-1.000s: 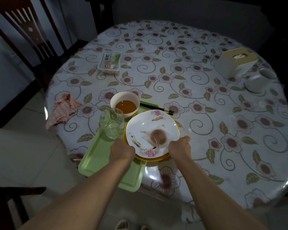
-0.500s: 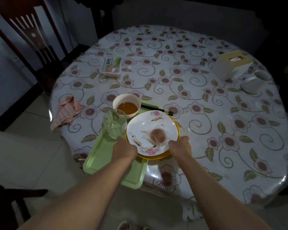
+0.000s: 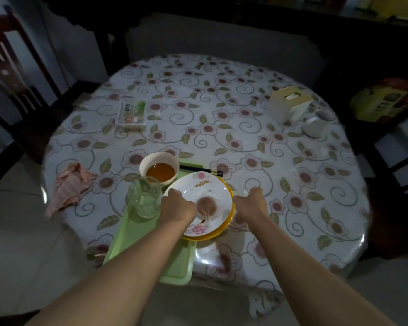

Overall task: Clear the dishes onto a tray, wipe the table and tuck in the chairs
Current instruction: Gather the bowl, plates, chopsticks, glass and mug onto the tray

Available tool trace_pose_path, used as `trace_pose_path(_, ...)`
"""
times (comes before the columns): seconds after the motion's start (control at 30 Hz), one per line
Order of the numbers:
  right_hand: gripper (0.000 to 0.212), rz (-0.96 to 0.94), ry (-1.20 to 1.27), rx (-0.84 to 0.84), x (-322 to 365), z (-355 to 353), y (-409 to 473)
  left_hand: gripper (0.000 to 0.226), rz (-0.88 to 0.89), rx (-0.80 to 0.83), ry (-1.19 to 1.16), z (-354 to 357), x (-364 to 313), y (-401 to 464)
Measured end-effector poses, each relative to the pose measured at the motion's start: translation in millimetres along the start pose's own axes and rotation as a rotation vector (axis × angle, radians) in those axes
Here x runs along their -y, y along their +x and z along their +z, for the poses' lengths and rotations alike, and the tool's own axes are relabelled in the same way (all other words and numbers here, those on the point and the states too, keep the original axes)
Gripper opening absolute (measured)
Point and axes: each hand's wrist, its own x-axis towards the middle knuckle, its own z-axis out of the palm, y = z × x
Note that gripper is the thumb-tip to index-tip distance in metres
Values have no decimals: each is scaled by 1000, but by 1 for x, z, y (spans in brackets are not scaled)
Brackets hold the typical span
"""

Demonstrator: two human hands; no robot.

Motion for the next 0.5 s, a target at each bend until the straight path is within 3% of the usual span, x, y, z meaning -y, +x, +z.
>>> trace_pose_path(0.13,64,-7,-4,-37,8,-19,7,47,87,29,15,3,-27,4)
trace_pose_path(0.5,64,-61,-15,-82,16,-77,79,42,262,131,125,57,-122,24)
